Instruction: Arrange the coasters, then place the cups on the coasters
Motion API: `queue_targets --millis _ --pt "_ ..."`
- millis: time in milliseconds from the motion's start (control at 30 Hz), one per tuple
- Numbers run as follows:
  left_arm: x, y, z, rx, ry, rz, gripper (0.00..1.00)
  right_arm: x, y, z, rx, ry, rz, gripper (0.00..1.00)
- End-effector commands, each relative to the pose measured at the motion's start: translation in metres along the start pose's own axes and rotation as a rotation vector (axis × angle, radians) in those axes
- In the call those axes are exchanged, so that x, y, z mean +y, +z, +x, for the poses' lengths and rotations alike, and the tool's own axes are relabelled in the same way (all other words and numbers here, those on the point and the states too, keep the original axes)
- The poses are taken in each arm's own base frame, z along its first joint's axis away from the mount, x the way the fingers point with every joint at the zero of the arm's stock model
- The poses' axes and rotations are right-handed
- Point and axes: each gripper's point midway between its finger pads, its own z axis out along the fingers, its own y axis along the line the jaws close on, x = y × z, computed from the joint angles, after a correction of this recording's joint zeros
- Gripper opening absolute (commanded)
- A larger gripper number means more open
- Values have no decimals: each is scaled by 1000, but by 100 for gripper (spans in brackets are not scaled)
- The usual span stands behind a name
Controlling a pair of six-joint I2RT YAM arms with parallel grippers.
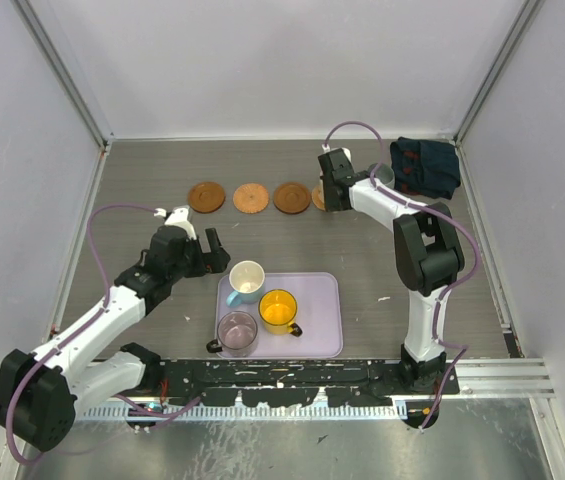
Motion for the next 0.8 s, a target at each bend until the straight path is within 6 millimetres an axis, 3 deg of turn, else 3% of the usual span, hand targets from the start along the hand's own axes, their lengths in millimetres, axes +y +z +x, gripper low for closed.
queue_targets --millis 0,767 --pt "-8 3 -15 -54 -12 34 98 4 -35 -64 -199 71 -40 1" --pt "-7 6 -12 -49 -15 33 98 11 -30 -63 -186 31 -28 1"
